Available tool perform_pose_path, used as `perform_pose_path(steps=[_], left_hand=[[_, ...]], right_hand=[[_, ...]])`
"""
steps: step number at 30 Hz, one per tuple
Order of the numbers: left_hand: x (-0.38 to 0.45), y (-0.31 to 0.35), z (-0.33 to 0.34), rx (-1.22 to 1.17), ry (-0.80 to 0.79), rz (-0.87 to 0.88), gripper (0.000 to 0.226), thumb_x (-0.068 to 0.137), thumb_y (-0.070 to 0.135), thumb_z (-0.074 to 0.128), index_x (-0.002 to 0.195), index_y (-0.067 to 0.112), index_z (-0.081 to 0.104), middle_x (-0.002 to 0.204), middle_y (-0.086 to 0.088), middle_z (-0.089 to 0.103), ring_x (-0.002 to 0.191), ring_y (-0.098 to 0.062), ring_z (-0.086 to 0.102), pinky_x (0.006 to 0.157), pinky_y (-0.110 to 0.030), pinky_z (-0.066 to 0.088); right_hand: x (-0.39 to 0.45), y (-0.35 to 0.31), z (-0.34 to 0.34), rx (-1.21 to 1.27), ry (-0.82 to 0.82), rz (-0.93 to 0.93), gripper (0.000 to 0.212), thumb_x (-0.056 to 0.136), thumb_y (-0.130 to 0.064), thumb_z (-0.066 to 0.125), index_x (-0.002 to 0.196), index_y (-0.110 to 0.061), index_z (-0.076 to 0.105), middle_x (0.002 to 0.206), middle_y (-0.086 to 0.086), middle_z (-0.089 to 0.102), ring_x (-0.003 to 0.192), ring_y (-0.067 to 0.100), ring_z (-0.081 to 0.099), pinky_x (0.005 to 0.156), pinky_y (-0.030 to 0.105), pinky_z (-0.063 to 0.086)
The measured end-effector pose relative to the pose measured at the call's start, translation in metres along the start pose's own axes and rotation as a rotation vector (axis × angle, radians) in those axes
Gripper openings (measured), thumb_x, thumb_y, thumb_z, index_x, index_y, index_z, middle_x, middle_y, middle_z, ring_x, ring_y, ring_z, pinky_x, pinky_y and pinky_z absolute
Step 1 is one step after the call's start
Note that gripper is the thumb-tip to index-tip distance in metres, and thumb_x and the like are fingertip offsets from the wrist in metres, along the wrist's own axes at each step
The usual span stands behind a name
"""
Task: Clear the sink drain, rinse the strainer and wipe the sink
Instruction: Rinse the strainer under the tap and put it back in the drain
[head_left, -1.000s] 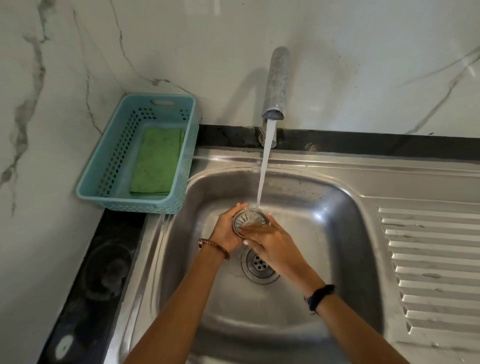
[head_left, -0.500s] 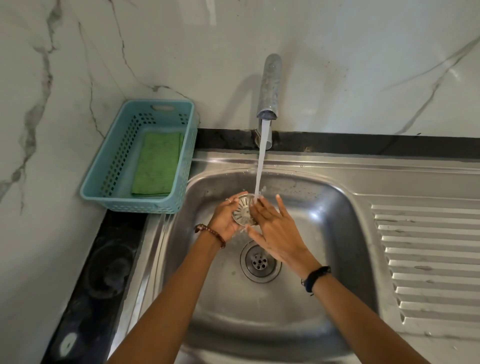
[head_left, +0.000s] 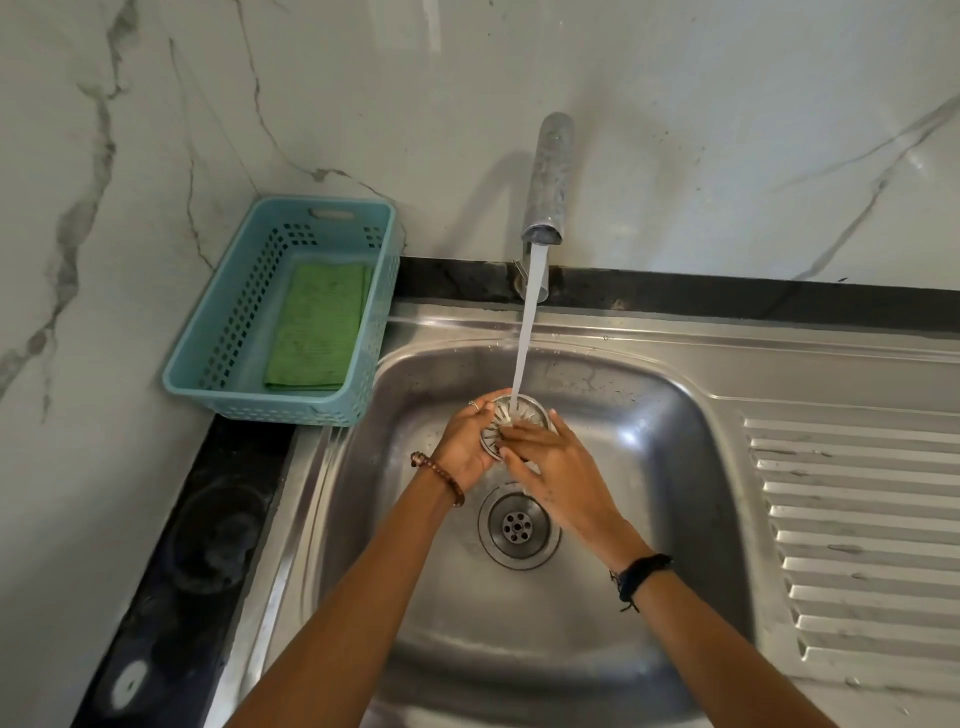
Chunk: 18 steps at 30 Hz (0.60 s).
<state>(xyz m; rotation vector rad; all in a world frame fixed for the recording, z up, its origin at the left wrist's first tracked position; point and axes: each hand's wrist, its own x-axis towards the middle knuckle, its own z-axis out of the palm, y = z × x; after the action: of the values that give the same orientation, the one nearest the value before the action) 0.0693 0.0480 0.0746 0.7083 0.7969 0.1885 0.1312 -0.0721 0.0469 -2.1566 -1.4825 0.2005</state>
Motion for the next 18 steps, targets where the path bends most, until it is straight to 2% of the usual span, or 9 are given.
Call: perform_pose_path(steps=[1,3,5,8,11,13,15,16,18], left_hand=[[0.002,0.000,0.000,-0.012,0.032,0.004,0.034,0.099,0.007,0.026,0.126,0.000,0.045,0.095,-0.012,0.059,0.080,-0.020,0.058,0.065,-0.027,0.056],[0.005,0.001,-0.002,-0.021,0.103,0.017,0.028,0.098,0.004,0.028,0.114,0.003,0.051,0.098,-0.013,0.057,0.082,-0.021,0.057,0.077,-0.037,0.051],[0.006,-0.001,-0.004,-0.018,0.158,0.020,0.020,0.096,0.001,0.032,0.104,0.005,0.050,0.099,-0.014,0.056,0.084,-0.023,0.056,0.080,-0.040,0.048],[0.005,-0.007,-0.014,-0.036,0.152,0.001,0.029,0.096,0.000,0.033,0.123,-0.003,0.041,0.115,-0.021,0.050,0.096,-0.029,0.053,0.089,-0.046,0.044],[0.001,-0.012,-0.026,0.010,0.111,-0.014,0.024,0.092,-0.004,0.038,0.113,0.003,0.048,0.110,-0.017,0.054,0.089,-0.027,0.057,0.078,-0.043,0.050],[0.001,-0.016,-0.031,0.221,0.213,0.038,0.018,0.083,-0.009,0.052,0.089,0.009,0.055,0.094,-0.012,0.061,0.084,-0.026,0.060,0.064,-0.035,0.056],[0.005,-0.017,-0.034,0.446,0.362,0.168,0.024,0.073,-0.009,0.065,0.067,0.012,0.056,0.078,-0.007,0.062,0.077,-0.023,0.061,0.054,-0.026,0.057],[0.007,-0.016,-0.034,0.525,0.403,0.226,0.028,0.071,-0.008,0.068,0.061,0.015,0.055,0.071,-0.004,0.061,0.074,-0.022,0.060,0.055,-0.026,0.056],[0.010,-0.012,-0.034,0.720,0.424,0.349,0.031,0.072,0.000,0.071,0.055,0.019,0.053,0.064,0.000,0.059,0.068,-0.019,0.058,0.064,-0.032,0.053]], right_hand=[[0.000,0.001,0.000,0.113,0.100,0.104,0.027,0.094,-0.034,0.051,0.108,-0.019,0.068,0.115,-0.009,0.065,0.108,0.004,0.056,0.101,0.025,0.043],[0.003,0.005,-0.004,0.410,0.245,0.420,0.013,0.088,-0.032,0.061,0.098,-0.024,0.065,0.101,-0.016,0.057,0.092,-0.006,0.053,0.074,0.003,0.042],[0.013,0.010,-0.005,0.761,0.225,0.680,0.009,0.084,-0.020,0.067,0.093,-0.020,0.062,0.089,-0.010,0.062,0.079,0.001,0.060,0.058,0.004,0.046],[0.026,0.013,-0.008,0.968,0.130,0.841,0.014,0.082,-0.006,0.069,0.095,-0.007,0.064,0.076,0.003,0.066,0.056,0.006,0.061,0.048,0.008,0.048],[0.031,0.016,-0.010,0.735,0.050,0.669,0.013,0.084,-0.005,0.066,0.097,-0.002,0.068,0.074,-0.001,0.067,0.052,-0.002,0.059,0.054,0.008,0.047],[0.027,0.013,-0.012,0.479,0.078,0.479,0.012,0.088,-0.014,0.063,0.094,-0.006,0.069,0.083,-0.001,0.067,0.066,0.002,0.059,0.062,0.008,0.045],[0.019,0.010,-0.013,0.336,0.116,0.337,0.027,0.091,-0.036,0.054,0.089,-0.013,0.067,0.087,-0.004,0.063,0.072,0.006,0.058,0.063,0.009,0.044],[0.014,0.010,-0.011,0.272,0.132,0.282,0.034,0.091,-0.044,0.047,0.087,-0.015,0.064,0.086,-0.005,0.061,0.072,0.007,0.058,0.061,0.011,0.044],[0.006,0.014,-0.006,0.171,0.162,0.227,0.021,0.092,-0.035,0.052,0.087,-0.015,0.060,0.087,-0.003,0.060,0.071,0.010,0.059,0.059,0.016,0.048]])
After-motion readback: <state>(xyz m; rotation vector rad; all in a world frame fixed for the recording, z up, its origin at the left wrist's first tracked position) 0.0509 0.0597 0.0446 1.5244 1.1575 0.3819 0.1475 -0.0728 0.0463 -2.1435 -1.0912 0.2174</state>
